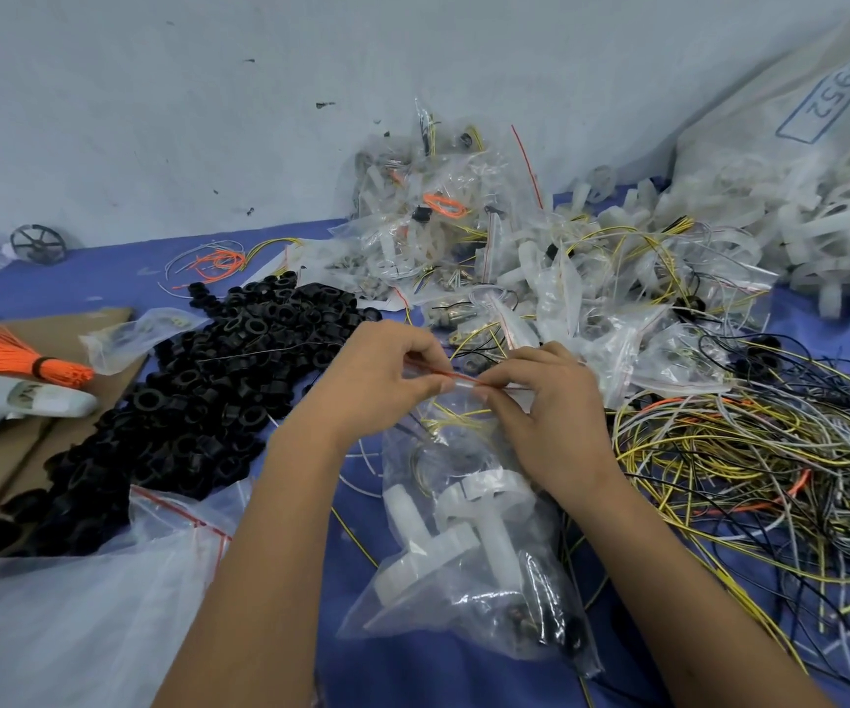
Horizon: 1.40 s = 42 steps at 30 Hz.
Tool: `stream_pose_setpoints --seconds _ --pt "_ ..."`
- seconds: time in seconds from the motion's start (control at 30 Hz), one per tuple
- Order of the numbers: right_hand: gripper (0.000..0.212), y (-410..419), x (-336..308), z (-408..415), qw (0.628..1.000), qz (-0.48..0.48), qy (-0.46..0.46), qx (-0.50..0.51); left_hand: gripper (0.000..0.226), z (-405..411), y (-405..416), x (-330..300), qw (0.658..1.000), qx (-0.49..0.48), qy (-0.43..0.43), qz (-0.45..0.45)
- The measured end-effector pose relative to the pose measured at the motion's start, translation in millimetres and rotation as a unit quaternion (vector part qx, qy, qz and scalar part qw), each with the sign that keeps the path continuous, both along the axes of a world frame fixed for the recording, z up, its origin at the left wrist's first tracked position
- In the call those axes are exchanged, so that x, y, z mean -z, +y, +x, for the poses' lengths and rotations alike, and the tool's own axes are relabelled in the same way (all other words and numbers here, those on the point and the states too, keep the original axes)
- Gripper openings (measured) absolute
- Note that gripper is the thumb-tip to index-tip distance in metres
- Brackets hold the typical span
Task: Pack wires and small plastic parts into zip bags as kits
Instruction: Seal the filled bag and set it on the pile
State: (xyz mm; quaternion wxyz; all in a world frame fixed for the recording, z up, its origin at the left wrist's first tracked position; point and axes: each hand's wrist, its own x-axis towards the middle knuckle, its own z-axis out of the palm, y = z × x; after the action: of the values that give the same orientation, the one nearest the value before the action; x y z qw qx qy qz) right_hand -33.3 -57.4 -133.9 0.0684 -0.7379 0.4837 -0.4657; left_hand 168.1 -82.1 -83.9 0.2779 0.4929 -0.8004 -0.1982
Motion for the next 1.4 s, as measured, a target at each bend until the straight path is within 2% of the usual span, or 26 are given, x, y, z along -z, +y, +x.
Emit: stream_pose_setpoints --seconds 0.13,0.3,0.4,0.5,0.8,0.93,1.17,1.4 --pt "0.006 -0.1 1.2 -1.1 1.000 -0.004 0.004 0.007 0.017 11.7 -1.2 0.9 0.999 -0.028 0.006 0.012" --pt "0.005 0.7 2.2 -0.5 0.999 -0.023 0.023 0.019 0.011 -3.7 2.0 -2.2 1.000 0.008 0.008 0.000" --pt "0.008 -1.0 2.3 -1.4 0.999 -0.028 -0.012 0.007 0.008 -7.2 0.9 -3.0 0.999 0.018 0.051 0.003" --pt "0.012 -2.1 2.3 -1.8 0.999 -0.027 -0.035 -0.001 0.011 5.6 -2.7 -0.2 0.996 -0.012 0.084 0.011" --pt "0.013 -2.3 3.8 -0.5 0.999 -0.026 -0.039 0.000 0.017 26.1 -2.3 5.8 0.982 0.006 0.181 0.048" --pt "0.009 -1.4 3.3 0.4 0.999 -0.021 -0.028 0.003 0.012 21.9 -2.2 4.4 0.983 0.016 0.178 0.040" --pt "0.005 1.9 -1.4 2.3 0.998 -0.040 -0.026 -0.041 0.011 -5.2 2.1 3.4 0.991 0.074 0.108 0.032" --pt "0.007 -0.1 -1.3 3.7 0.997 -0.033 -0.038 -0.061 0.011 -2.5 -0.4 5.3 0.987 0.074 0.134 0.050"
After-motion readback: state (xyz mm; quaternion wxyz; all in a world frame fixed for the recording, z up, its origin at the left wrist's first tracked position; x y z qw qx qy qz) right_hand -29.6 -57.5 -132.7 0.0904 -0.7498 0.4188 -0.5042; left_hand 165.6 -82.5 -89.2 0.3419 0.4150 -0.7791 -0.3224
